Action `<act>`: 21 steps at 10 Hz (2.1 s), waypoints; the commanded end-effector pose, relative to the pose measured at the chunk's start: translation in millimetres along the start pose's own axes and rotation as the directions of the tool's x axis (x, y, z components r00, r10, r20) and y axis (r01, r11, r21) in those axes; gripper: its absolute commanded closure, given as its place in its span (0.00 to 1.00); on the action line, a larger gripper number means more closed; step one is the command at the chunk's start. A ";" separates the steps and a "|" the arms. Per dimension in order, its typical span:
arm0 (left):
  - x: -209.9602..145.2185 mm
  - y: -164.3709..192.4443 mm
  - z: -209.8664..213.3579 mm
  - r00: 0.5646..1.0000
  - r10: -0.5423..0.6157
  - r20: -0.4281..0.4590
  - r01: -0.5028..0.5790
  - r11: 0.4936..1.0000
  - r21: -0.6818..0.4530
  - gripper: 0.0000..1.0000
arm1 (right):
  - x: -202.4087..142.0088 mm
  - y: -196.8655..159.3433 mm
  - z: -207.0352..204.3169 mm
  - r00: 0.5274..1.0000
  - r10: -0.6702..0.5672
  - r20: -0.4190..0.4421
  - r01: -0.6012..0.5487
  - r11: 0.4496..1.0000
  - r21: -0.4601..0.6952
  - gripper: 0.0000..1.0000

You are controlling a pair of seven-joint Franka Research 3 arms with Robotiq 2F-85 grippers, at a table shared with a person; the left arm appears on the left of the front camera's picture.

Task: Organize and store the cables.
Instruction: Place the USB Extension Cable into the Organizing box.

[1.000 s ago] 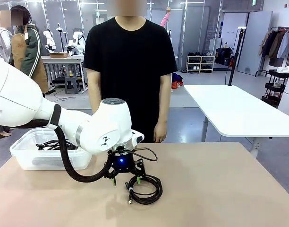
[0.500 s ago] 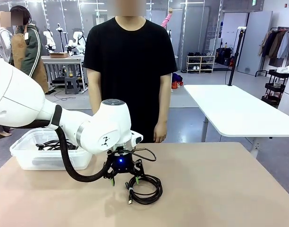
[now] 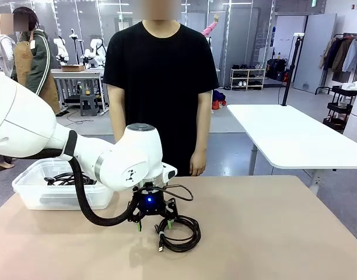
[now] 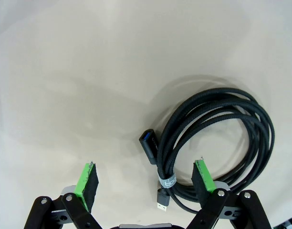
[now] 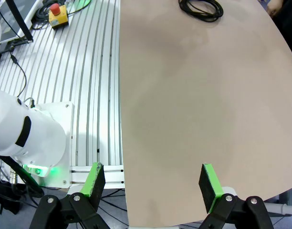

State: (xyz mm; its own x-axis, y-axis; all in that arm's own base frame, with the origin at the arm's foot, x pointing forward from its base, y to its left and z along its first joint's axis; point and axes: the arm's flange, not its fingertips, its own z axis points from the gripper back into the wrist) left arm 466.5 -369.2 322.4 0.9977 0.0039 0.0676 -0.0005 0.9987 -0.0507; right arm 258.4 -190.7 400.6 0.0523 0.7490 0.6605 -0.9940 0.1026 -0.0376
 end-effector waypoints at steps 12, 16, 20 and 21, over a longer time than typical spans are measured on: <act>-16.1 -12.7 -10.8 0.999 -0.027 -0.040 0.030 0.997 0.069 1.00 | -0.1 -0.6 0.7 1.000 -0.001 0.010 0.001 1.000 -0.004 0.00; -12.3 -7.7 0.3 0.999 -0.032 -0.001 0.032 0.996 0.077 1.00 | -0.1 -0.6 0.7 1.000 -0.001 0.010 0.001 1.000 -0.004 0.00; -0.2 15.9 62.7 0.997 -0.080 0.024 0.078 0.995 0.065 1.00 | -0.1 -0.6 0.7 1.000 -0.001 0.010 0.001 1.000 -0.004 0.00; 2.1 28.2 90.7 0.990 -0.136 0.029 0.135 0.990 0.033 1.00 | -0.1 -0.6 0.7 1.000 -0.001 0.010 0.001 1.000 -0.004 0.00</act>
State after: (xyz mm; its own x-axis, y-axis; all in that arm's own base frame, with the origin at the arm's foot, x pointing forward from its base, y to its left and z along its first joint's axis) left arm 466.4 -353.0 388.2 0.9918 -0.0685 0.1081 0.0686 0.9976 0.0030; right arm 258.3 -190.8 400.6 0.0536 0.7491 0.6603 -0.9939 0.1041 -0.0374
